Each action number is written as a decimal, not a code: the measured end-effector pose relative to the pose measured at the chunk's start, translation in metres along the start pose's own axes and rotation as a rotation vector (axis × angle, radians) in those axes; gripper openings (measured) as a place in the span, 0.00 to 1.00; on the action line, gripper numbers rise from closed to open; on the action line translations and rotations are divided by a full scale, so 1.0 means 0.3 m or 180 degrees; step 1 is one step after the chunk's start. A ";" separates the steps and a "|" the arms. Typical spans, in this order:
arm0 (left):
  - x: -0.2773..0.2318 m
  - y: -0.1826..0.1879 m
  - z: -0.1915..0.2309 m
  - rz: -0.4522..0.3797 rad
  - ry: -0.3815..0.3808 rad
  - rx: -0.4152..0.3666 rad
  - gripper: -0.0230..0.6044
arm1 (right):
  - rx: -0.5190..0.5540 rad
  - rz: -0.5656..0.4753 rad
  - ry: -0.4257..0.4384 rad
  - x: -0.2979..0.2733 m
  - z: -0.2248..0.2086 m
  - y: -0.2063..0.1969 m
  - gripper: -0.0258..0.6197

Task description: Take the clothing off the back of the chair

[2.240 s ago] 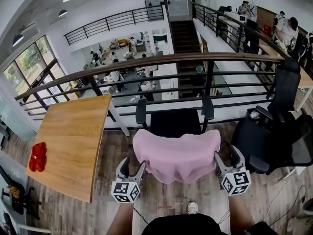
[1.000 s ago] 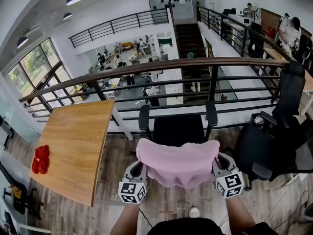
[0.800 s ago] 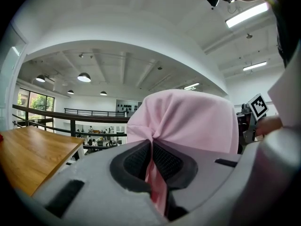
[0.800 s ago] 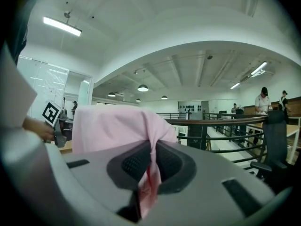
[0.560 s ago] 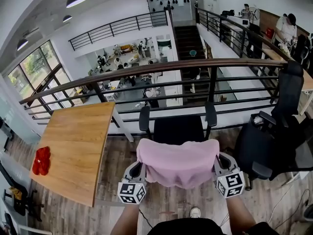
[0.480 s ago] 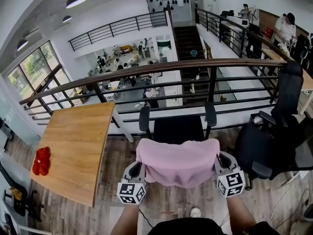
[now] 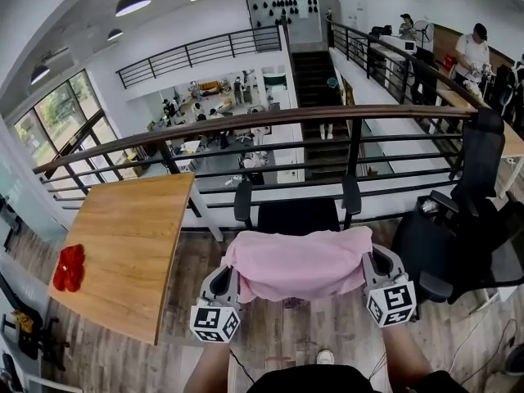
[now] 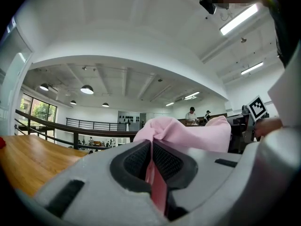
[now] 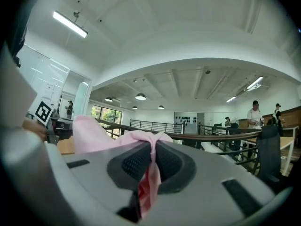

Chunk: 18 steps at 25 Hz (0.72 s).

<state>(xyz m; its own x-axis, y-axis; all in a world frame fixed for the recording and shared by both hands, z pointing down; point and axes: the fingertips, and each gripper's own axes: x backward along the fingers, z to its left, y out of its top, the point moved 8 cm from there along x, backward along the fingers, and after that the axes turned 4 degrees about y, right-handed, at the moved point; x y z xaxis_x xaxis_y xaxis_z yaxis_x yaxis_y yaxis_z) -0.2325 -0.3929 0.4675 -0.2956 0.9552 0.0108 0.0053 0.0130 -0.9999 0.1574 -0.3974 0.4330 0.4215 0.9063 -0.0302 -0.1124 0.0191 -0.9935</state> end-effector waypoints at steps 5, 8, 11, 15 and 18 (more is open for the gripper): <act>0.029 0.050 -0.015 -0.0142 -0.0031 0.0003 0.08 | 0.0027 -0.0118 -0.0017 0.034 0.017 0.043 0.08; 0.048 0.081 -0.026 -0.0226 -0.0050 0.0014 0.08 | 0.0049 -0.0196 -0.0015 0.056 0.027 0.075 0.08; 0.076 0.109 -0.027 -0.0316 -0.0066 0.0057 0.08 | 0.0066 -0.0283 -0.0013 0.078 0.047 0.109 0.08; 0.102 0.146 -0.031 -0.0423 -0.0109 0.0075 0.08 | 0.0095 -0.0405 0.0011 0.106 0.074 0.158 0.08; 0.126 0.191 -0.044 -0.0525 -0.0120 0.0073 0.08 | 0.0122 -0.0507 0.0028 0.135 0.090 0.206 0.08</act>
<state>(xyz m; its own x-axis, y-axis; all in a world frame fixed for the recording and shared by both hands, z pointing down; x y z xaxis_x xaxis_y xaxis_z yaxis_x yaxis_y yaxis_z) -0.2309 -0.3521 0.4108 -0.3264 0.9289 0.1748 -0.0680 0.1614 -0.9845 0.1431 -0.3481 0.3734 0.4446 0.8868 0.1262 -0.0777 0.1786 -0.9809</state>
